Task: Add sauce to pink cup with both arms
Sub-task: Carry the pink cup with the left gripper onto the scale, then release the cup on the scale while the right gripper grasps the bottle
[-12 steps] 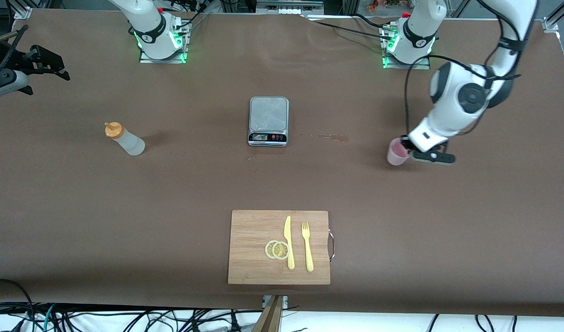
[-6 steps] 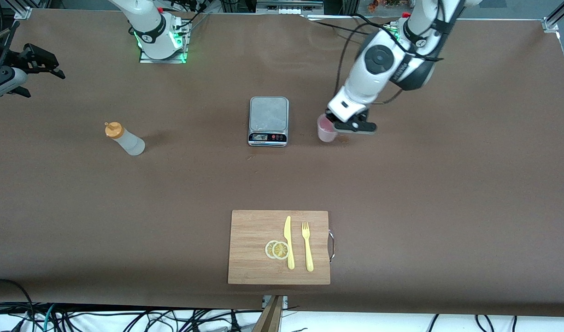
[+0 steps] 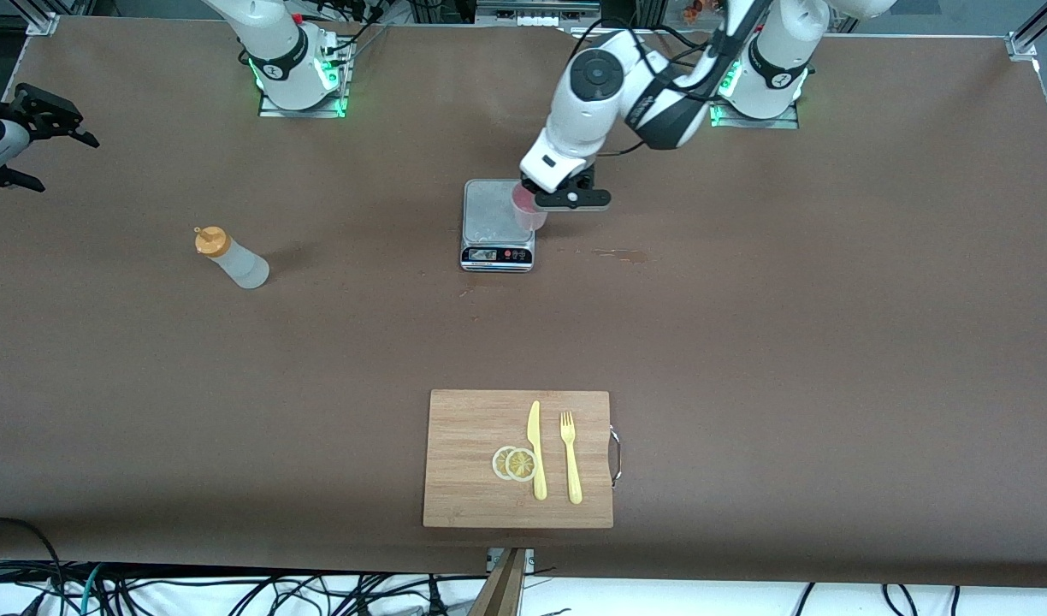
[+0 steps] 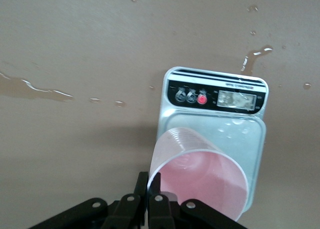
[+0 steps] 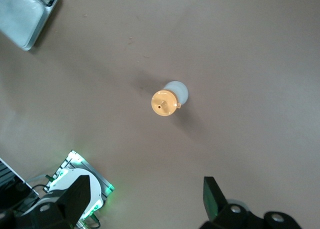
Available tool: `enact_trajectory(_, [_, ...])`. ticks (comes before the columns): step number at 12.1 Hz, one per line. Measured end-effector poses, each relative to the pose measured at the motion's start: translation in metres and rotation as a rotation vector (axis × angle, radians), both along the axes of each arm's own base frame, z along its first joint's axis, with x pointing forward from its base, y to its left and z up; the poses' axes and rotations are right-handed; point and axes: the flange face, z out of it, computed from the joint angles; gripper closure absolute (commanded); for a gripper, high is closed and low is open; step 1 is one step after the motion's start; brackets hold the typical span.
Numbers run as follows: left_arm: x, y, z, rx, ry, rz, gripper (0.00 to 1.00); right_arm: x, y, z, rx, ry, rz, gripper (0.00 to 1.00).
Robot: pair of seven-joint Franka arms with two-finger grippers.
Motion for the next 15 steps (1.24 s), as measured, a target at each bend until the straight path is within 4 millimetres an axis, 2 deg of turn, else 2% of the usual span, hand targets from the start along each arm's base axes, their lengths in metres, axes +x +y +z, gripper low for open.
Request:
enact_trajectory(3, [-0.004,-0.027,-0.022,0.010,0.018,0.003,1.00,-0.003,-0.024,-0.028,0.108,-0.016,0.098,0.00])
enact_trajectory(5, [-0.007,-0.035,-0.021,0.006,0.017,0.007,1.00,-0.004,-0.037,-0.054,0.203,-0.040,0.190,0.00])
enact_trajectory(6, [-0.011,-0.038,-0.022,0.007,0.019,0.004,0.75,-0.003,-0.043,-0.069,0.257,-0.053,0.240,0.00])
enact_trajectory(7, [-0.014,-0.041,-0.021,0.006,0.018,0.002,0.05,0.000,-0.050,-0.085,0.312,-0.067,0.290,0.00])
enact_trajectory(8, [-0.014,-0.042,-0.021,0.006,0.019,0.002,0.00,0.003,-0.056,-0.101,0.359,-0.080,0.339,0.00])
enact_trajectory(10, [-0.011,-0.041,-0.021,0.005,0.016,0.007,0.00,0.009,-0.066,-0.131,0.432,-0.109,0.439,0.00])
enact_trajectory(12, [0.005,-0.042,-0.005,-0.003,0.013,0.022,0.00,0.014,-0.075,-0.163,0.515,-0.144,0.526,0.00])
enact_trajectory(14, [0.033,-0.034,0.031,0.008,0.038,0.026,0.00,0.016,-0.087,-0.201,0.609,-0.188,0.579,0.00])
enact_trajectory(15, [0.053,-0.024,0.061,0.002,0.039,0.006,0.00,0.016,-0.093,-0.224,0.658,-0.213,0.602,0.00])
